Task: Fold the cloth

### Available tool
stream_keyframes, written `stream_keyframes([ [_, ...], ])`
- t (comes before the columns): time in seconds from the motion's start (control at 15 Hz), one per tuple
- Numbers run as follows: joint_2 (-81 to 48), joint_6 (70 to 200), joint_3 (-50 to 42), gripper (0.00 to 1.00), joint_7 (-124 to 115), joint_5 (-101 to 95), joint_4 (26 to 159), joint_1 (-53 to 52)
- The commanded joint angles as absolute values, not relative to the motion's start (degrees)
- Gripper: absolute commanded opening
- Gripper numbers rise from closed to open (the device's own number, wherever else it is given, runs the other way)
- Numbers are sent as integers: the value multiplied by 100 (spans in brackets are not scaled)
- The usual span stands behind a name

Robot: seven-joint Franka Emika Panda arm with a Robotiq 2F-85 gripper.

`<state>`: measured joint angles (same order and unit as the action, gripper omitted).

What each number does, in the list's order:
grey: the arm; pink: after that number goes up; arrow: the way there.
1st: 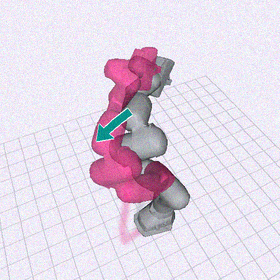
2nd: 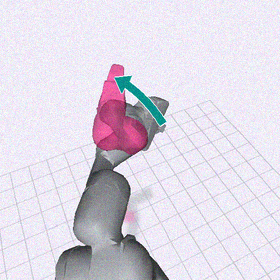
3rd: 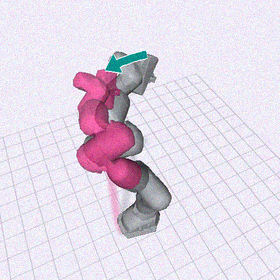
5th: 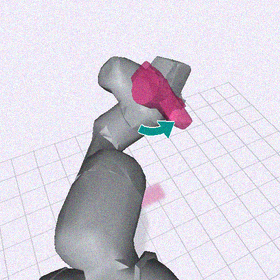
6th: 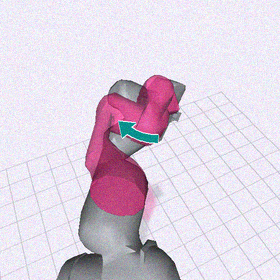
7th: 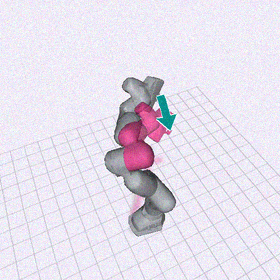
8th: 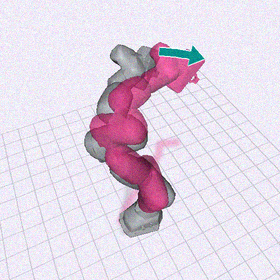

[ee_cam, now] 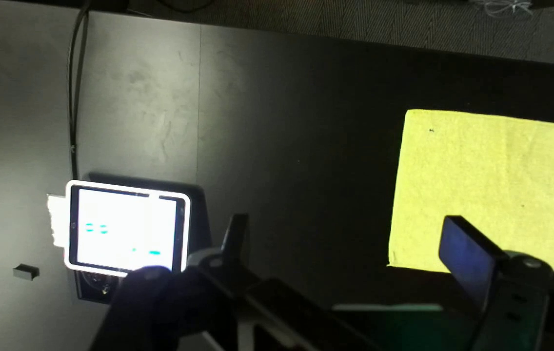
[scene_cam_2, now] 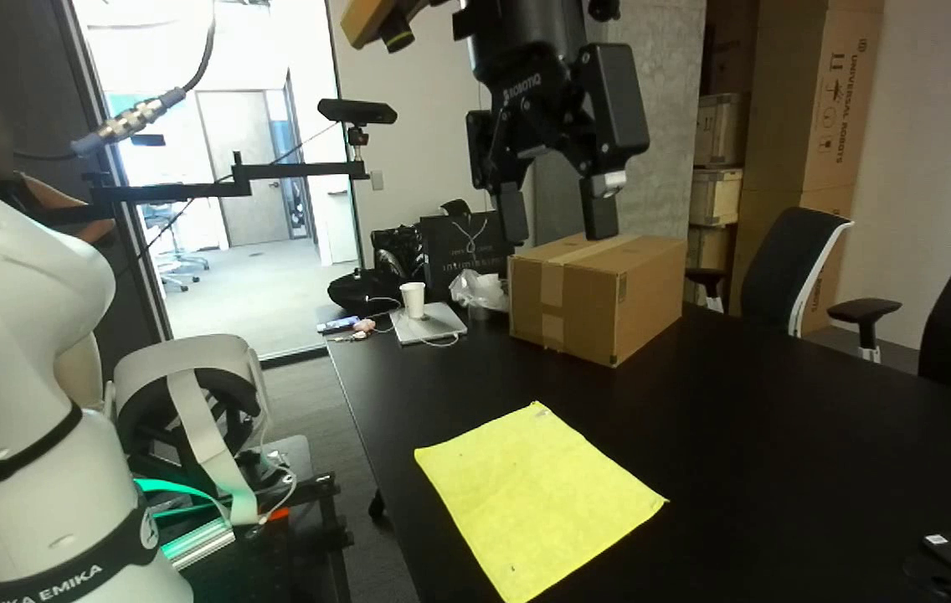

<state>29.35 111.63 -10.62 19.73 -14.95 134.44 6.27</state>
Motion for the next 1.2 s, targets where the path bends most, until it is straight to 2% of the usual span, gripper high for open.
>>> stream_keyframes([
  [0.0,2438,11538,-1083,100,1986,-1443,13430,534],
  [0.47,773,13113,-1027,100,2315,-1028,13811,310],
  [1.13,-1460,15435,-441,100,1851,-735,13925,350],
])
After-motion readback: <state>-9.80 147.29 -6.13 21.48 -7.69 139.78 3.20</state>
